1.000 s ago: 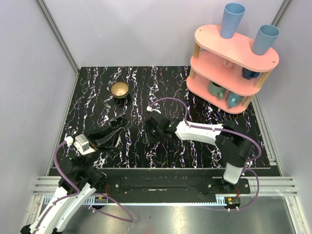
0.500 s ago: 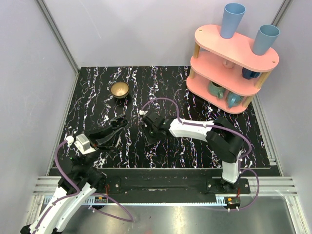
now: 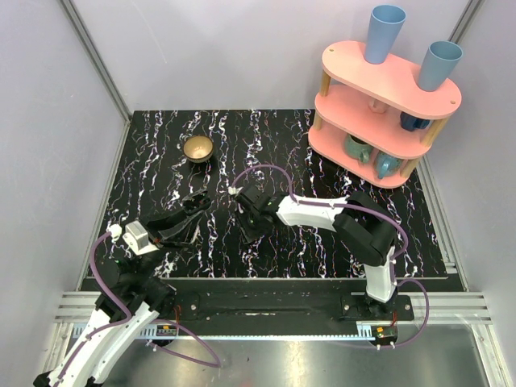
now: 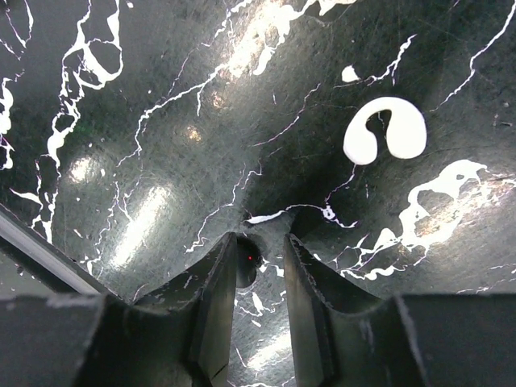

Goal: Insert the wireless bluetooth earbuds into the charging case
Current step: Pick up the left earbud from the center of the board.

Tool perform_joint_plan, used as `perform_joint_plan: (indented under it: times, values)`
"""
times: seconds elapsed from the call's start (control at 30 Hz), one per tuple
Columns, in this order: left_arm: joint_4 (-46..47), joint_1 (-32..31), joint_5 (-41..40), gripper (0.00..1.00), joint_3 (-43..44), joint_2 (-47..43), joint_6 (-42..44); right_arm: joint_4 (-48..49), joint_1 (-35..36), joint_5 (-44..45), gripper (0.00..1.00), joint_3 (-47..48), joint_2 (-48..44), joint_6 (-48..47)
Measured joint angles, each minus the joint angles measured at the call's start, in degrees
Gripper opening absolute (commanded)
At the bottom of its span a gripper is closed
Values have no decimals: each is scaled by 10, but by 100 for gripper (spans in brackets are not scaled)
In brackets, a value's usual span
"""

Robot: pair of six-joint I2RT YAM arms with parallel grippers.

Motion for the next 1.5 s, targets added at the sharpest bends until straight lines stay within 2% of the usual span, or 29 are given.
perform_joint_plan:
  times: [0.67,0.97,1.03,1.2,1.33,1.37,1.5]
  values:
    - [-3,0,0,0,0,0,-9,10,-3,-48,32,-19,-4,-28]
    - [-21,0,-3,0,0,0,-9,29,-3,-61,33,-45,-18,-30]
    - [-25,0,-4,0,0,0,-9,36,-4,-61,31,-51,-21,-30]
    - [-33,0,-5,0,0,0,-10,57,-5,-63,16,-69,-29,-24]
    - [-33,0,-5,0,0,0,-14,73,-5,-64,13,-81,-36,-17]
    - [-33,0,-5,0,0,0,-14,77,-5,-64,8,-85,-38,-16]
    - [-33,0,-8,0,0,0,-14,88,-5,-61,8,-108,-56,-2]
